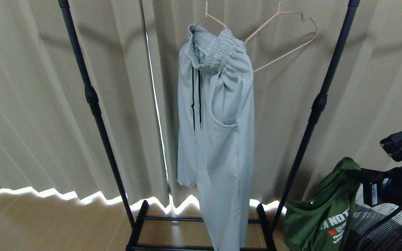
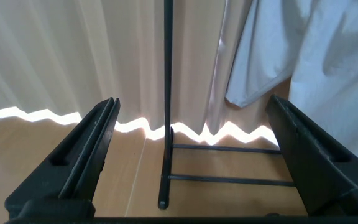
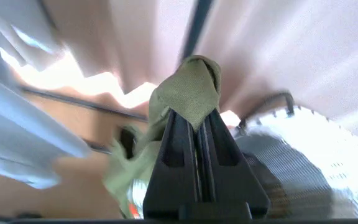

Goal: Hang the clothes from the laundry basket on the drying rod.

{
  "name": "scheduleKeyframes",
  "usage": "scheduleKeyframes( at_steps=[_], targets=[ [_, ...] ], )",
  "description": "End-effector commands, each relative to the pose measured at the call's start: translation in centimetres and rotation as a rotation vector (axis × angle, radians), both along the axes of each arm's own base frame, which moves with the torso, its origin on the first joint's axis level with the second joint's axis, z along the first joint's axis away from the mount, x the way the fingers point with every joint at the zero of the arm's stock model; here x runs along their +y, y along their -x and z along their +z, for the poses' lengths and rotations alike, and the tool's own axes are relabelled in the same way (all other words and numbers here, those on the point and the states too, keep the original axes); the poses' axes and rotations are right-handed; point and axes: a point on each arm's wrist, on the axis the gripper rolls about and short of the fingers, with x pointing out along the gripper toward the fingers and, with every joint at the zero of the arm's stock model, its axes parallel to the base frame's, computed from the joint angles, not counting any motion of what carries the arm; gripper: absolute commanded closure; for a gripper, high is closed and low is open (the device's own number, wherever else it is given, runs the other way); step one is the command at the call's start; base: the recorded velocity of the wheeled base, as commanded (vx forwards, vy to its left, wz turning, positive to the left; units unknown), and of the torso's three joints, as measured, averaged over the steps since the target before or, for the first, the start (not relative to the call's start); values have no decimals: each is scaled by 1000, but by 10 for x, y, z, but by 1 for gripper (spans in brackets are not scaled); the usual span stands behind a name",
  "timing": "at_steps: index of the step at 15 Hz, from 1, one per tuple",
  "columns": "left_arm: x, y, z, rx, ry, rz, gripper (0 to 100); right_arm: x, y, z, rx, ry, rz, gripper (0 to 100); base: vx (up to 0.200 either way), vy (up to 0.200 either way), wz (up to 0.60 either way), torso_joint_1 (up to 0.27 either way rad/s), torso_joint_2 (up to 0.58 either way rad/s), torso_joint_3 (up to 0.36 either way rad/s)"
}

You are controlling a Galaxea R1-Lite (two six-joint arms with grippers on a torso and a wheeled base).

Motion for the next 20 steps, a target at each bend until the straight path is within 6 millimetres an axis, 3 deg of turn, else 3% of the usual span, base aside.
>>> scheduleKeyframes(
  at_steps=[1,11,17,20],
  targets=[
    [0,0,0,-1,0,1,0,1,6,15,-61,-8,14,100,-200,0,0,-12,-2,2],
    [0,0,0,0,-6,4,0,10,5,14,-49,-28,107,100,-200,0,0,2,3,2],
    [0,0,-1,6,-67,-10,0,26,5,20,-71,-34,191,100,0,0,0,0,0,0],
    [-2,-1,-2,0,-93,-108,0,34,4,29,-102,-38,231,100,0,0,0,0,0,0]
  ],
)
